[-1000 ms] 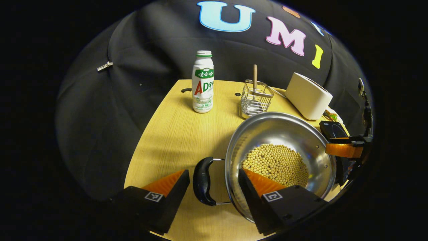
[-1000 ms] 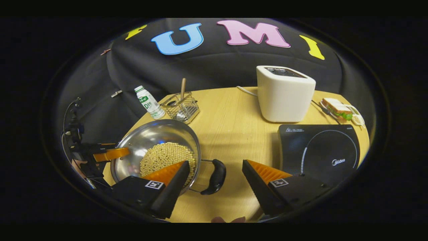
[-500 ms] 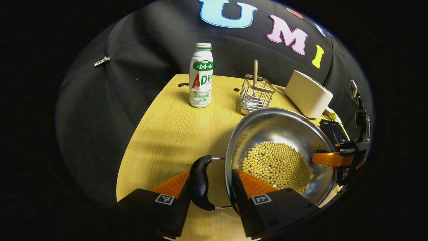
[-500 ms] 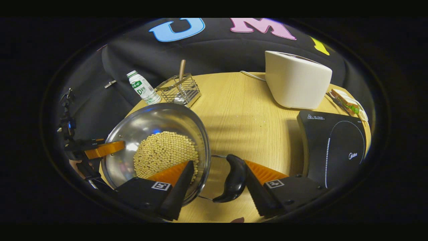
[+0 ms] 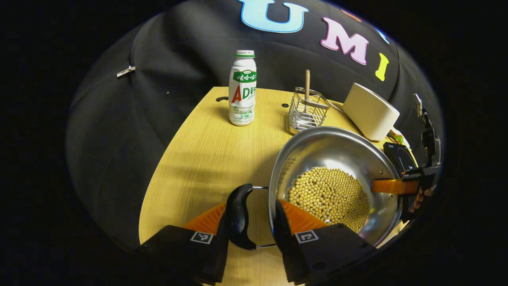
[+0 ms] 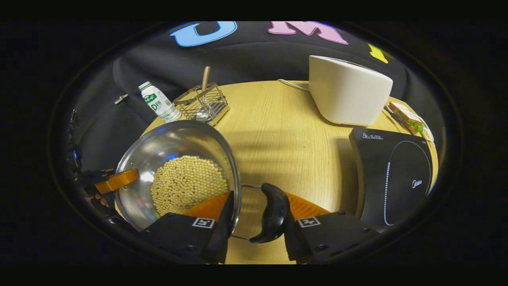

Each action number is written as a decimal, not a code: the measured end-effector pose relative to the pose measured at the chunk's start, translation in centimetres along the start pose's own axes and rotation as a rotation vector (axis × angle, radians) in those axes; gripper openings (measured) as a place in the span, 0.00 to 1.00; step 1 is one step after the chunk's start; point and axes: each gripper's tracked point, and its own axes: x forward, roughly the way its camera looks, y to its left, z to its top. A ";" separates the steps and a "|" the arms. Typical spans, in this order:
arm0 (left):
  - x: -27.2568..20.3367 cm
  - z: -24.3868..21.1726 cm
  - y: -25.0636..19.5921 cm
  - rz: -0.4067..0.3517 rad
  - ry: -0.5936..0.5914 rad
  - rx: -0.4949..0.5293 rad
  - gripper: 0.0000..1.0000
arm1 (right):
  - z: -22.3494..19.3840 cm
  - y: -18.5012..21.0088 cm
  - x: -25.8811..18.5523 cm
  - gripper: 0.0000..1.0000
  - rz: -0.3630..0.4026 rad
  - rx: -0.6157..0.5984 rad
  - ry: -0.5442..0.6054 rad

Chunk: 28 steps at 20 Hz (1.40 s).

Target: First push the handle of the pot to place it horizontally, then grasp the pot with both hands and set it on the induction cooktop.

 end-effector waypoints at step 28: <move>-6.1 6.6 -24.4 -0.049 -0.014 0.090 0.58 | 4.8 -20.8 -15.5 0.60 -0.048 0.048 -0.066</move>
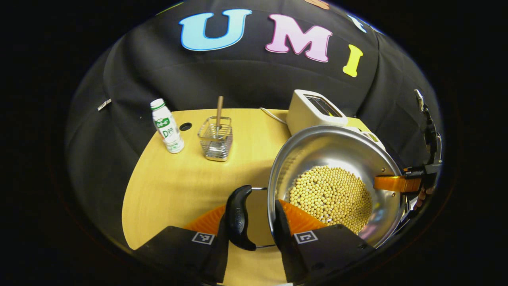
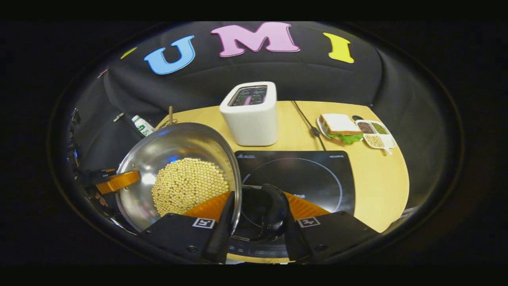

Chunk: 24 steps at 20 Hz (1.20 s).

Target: First push the handle of the pot to place it horizontally, then grasp the pot with both hands and set it on the induction cooktop.

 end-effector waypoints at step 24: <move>8.0 -1.1 -15.9 -0.025 0.009 0.046 0.58 | -1.3 -17.2 2.0 0.60 -0.021 0.050 0.006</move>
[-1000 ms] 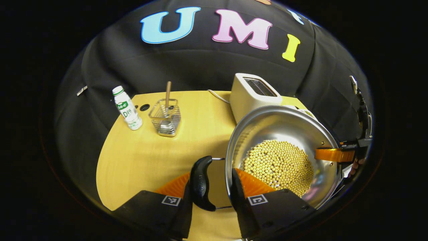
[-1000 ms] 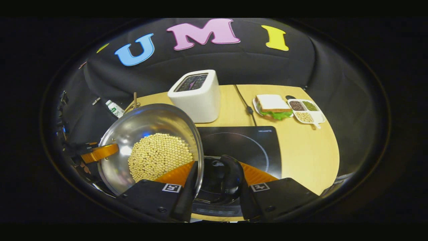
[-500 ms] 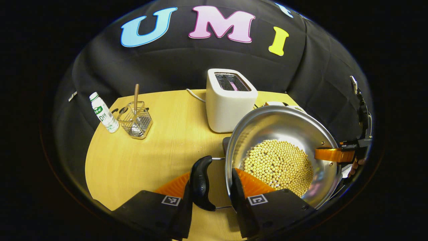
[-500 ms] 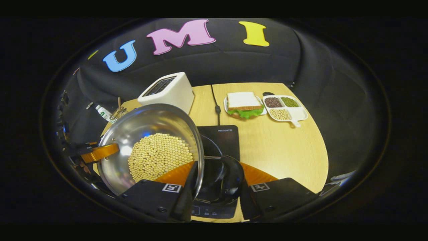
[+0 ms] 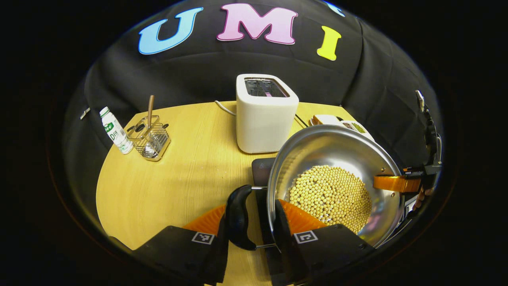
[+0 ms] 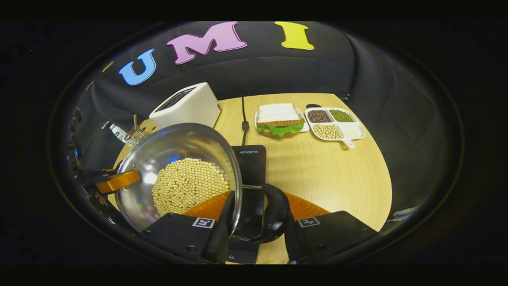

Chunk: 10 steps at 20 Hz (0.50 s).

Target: First push the handle of the pot to place it horizontally, then grasp the pot with both hands and set it on the induction cooktop.

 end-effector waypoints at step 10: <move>0.7 -0.9 -0.2 0.002 -0.004 -0.024 0.58 | -0.2 -0.6 0.9 0.60 0.015 0.011 -0.002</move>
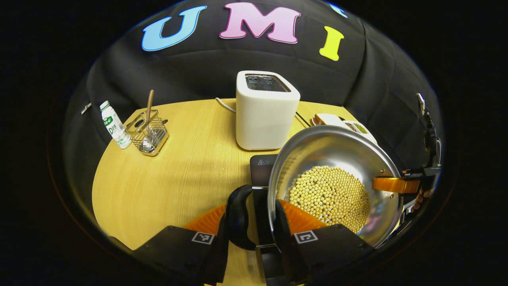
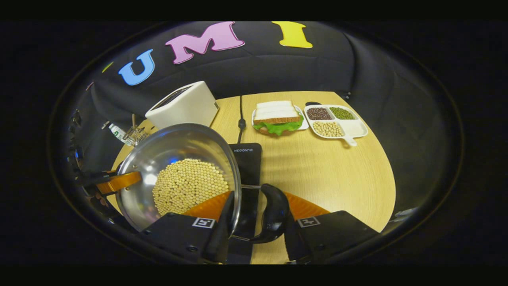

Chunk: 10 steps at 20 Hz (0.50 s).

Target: First push the handle of the pot to place it horizontally, then grasp the pot with both hands and set it on the induction cooktop.

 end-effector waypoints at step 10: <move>0.2 -0.2 0.0 -0.008 0.009 -0.008 0.62 | 0.2 -0.2 -0.1 0.61 0.003 0.041 0.012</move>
